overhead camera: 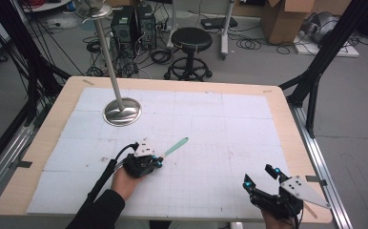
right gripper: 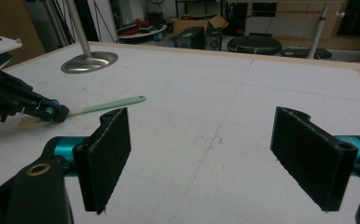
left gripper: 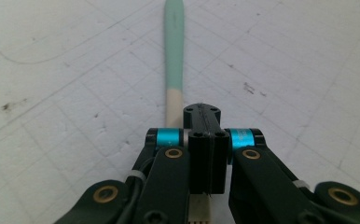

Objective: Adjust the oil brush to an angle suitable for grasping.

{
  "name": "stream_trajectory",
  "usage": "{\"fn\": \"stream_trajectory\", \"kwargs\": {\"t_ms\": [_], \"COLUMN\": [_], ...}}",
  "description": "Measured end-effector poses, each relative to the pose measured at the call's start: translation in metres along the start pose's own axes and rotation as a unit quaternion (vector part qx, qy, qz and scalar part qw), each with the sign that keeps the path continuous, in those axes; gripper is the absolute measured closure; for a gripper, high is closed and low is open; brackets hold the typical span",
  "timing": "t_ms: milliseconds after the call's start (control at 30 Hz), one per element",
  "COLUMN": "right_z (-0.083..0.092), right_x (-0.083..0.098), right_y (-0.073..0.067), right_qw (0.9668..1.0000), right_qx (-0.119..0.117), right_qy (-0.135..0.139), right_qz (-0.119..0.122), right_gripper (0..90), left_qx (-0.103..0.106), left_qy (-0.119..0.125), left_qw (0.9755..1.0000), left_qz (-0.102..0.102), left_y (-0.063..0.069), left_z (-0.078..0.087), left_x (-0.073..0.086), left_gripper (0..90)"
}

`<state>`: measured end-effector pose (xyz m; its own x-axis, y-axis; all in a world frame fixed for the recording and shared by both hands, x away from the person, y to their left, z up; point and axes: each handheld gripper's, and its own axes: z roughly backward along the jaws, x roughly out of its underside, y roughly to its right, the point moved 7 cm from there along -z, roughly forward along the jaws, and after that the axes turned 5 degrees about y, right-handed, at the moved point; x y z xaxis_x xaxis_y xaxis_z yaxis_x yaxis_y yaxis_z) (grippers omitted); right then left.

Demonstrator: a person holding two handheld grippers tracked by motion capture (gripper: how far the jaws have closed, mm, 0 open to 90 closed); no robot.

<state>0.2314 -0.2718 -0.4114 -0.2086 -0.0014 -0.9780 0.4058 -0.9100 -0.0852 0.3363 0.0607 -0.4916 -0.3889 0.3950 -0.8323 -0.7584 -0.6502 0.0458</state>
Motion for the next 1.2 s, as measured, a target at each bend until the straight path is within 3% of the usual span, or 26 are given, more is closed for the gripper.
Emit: {"fn": "stream_trajectory", "kwargs": {"t_ms": [133,233,300,400,500,567,667,867,933,1067,1200], "right_z": [0.002,0.004,0.004,0.003,0.003,0.003,0.004,0.007,0.008,0.009,0.007], "right_x": [0.0,0.0,0.0,-0.001,-0.001,-0.001,0.0,-0.002,-0.002,-0.002,-0.001], "right_y": [0.002,0.003,0.003,0.003,0.003,0.004,0.006,0.005,0.005,0.006,0.005], "right_qw": [1.0,1.0,0.9999,0.9999,0.9999,0.9999,0.9998,0.9998,0.9998,0.9997,0.9998], "right_qx": [0.001,0.004,0.004,0.004,0.003,0.004,0.006,0.007,0.009,0.011,0.01], "right_qy": [0.002,0.005,0.005,0.006,0.008,0.007,0.008,0.011,0.014,0.015,0.011], "right_qz": [0.0,-0.004,-0.008,-0.008,-0.009,-0.01,-0.015,-0.014,-0.013,-0.014,-0.014], "right_gripper": [18.5,18.5,18.5,18.5,18.5,18.5,18.5,18.5,18.5,18.5,18.5], "left_qx": [-0.017,-0.02,-0.026,-0.036,-0.037,-0.04,-0.046,-0.045,-0.048,-0.047,-0.048], "left_qy": [-0.008,0.031,0.042,0.049,0.04,0.035,0.005,-0.013,-0.022,-0.012,-0.015], "left_qw": [0.9998,0.9993,0.9987,0.9973,0.9965,0.9968,0.998,0.9986,0.9985,0.9987,0.9987], "left_qz": [-0.005,0.003,0.009,0.041,0.063,0.059,0.044,0.025,0.011,0.016,0.004], "left_y": [-0.011,-0.016,-0.022,-0.035,-0.041,-0.039,-0.037,-0.031,-0.029,-0.028,-0.027], "left_z": [0.006,0.013,0.014,0.009,0.0,-0.004,-0.01,-0.005,-0.002,0.004,0.009], "left_x": [-0.001,-0.012,-0.018,-0.021,-0.018,-0.016,-0.008,-0.006,-0.004,0.0,0.003], "left_gripper": [89.5,89.5,89.5,89.5,89.5,89.4,89.5,89.6,89.6,89.6,89.6]}}
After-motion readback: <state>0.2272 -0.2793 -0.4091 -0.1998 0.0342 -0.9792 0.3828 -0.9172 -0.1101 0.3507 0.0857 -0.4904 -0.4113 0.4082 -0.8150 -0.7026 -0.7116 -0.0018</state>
